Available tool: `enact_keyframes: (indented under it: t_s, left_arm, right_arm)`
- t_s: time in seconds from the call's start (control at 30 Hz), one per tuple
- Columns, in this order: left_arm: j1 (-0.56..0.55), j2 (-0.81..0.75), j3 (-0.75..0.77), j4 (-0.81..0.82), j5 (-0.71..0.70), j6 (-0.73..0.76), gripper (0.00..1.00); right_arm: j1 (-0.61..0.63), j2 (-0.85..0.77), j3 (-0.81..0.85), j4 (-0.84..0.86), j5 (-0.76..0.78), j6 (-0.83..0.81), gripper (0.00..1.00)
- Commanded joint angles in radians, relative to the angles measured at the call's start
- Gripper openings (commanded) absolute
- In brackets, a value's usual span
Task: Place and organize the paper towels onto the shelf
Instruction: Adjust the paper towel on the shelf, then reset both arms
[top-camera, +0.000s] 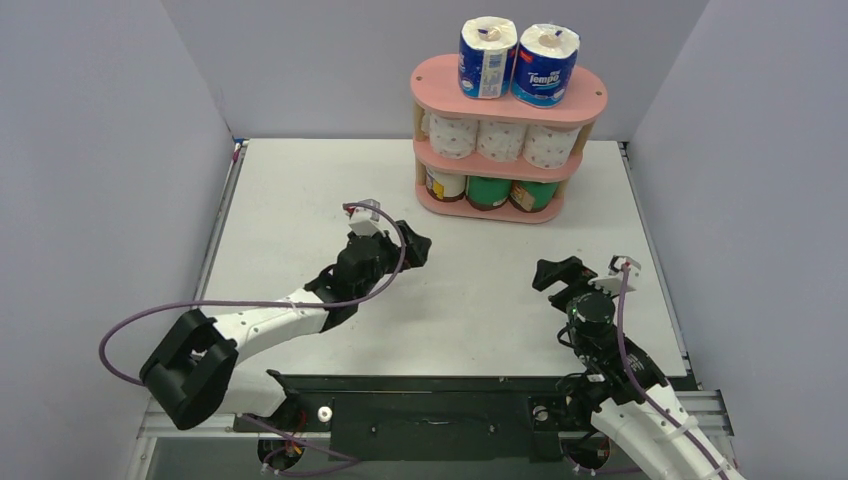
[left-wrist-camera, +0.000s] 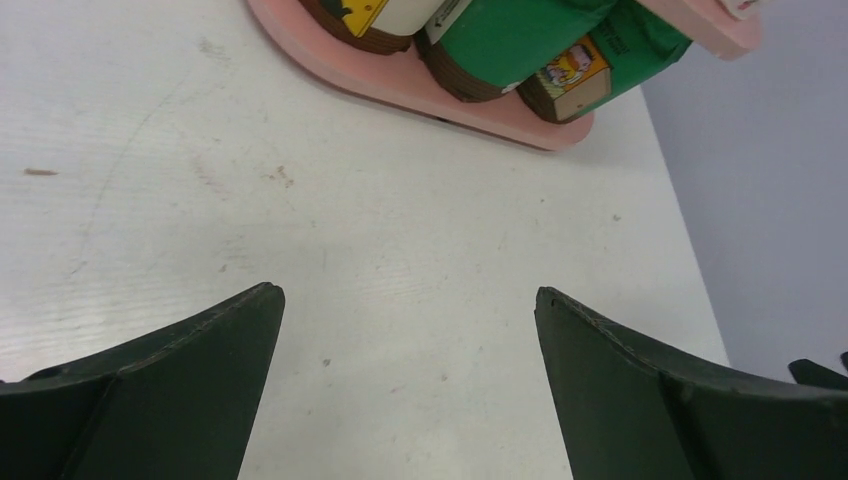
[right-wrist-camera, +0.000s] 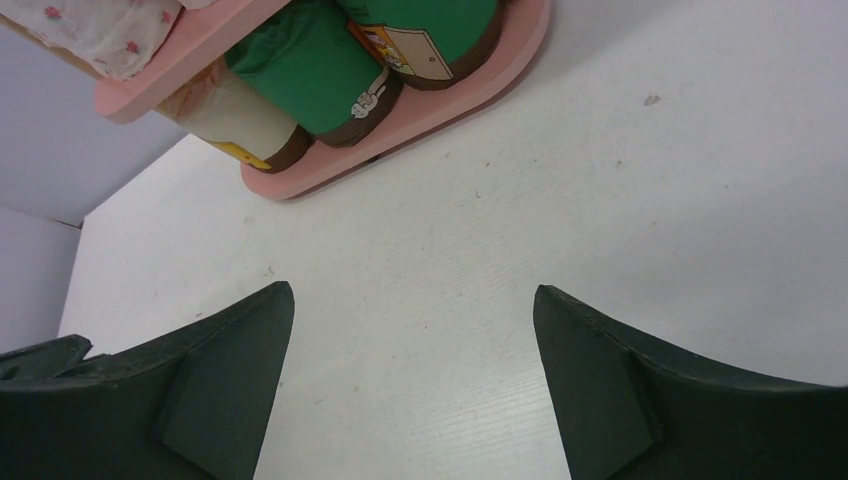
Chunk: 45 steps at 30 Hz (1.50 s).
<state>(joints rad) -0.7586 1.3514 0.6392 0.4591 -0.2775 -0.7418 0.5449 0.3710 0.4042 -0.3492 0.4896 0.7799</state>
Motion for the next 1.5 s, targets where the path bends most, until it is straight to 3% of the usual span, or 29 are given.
enact_keyframes:
  t_s: [0.0, 0.13, 0.2, 0.3, 0.33, 0.43, 0.53, 0.63, 0.7, 0.8, 1.0, 1.27, 1.37, 1.47]
  left_arm:
    - [0.001, -0.109, 0.091, -0.324, -0.147, 0.023, 0.97]
    - [-0.002, -0.206, 0.098, -0.437, -0.266, 0.082, 0.97]
    - [-0.002, -0.258, 0.010, -0.378, -0.356, 0.085, 0.97]
    - [-0.004, -0.318, -0.123, -0.157, -0.486, 0.037, 0.97]
    - [-0.002, -0.324, -0.186, -0.037, -0.514, 0.062, 0.97]
    - [0.024, -0.349, -0.244, 0.051, -0.544, 0.215, 0.97]
    - [0.153, -0.379, -0.224, -0.045, -0.493, 0.271, 0.97]
    - [0.300, -0.393, -0.227, -0.087, -0.354, 0.260, 0.97]
    - [0.376, -0.376, -0.255, -0.016, -0.304, 0.348, 0.97]
    - [0.463, -0.322, -0.283, 0.113, -0.264, 0.474, 0.97]
    - [0.632, -0.201, -0.317, 0.221, -0.195, 0.507, 0.97]
    - [0.673, 0.005, -0.351, 0.468, -0.138, 0.582, 0.97]
    - [0.673, 0.112, -0.401, 0.667, -0.098, 0.611, 0.97]
    - [0.673, 0.104, -0.402, 0.646, -0.123, 0.594, 0.97]
  right_arm:
    - [0.008, -0.016, 0.006, 0.069, -0.004, 0.096, 0.86]
    - [0.009, -0.001, 0.023, 0.110, -0.061, 0.073, 0.86]
    - [0.009, 0.033, 0.045, 0.105, -0.063, 0.067, 0.86]
    - [0.009, 0.097, 0.060, 0.128, -0.068, 0.042, 0.86]
    - [0.008, 0.115, 0.059, 0.146, -0.065, 0.041, 0.87]
    - [0.008, 0.128, 0.052, 0.179, -0.064, 0.047, 0.87]
    - [0.007, 0.124, 0.041, 0.200, -0.037, 0.057, 0.87]
    - [0.007, 0.124, 0.027, 0.188, 0.103, 0.152, 0.87]
    - [0.005, 0.127, 0.019, 0.172, 0.183, 0.233, 0.87]
    - [0.005, 0.099, 0.011, 0.176, 0.229, 0.185, 0.87]
    - [0.005, 0.062, 0.026, 0.139, 0.261, 0.089, 0.87]
    - [0.005, 0.122, 0.060, 0.179, 0.275, 0.039, 0.87]
    - [0.002, 0.186, 0.075, 0.229, 0.288, 0.070, 0.87]
    - [-0.003, 0.276, 0.102, 0.299, 0.330, 0.065, 0.87]
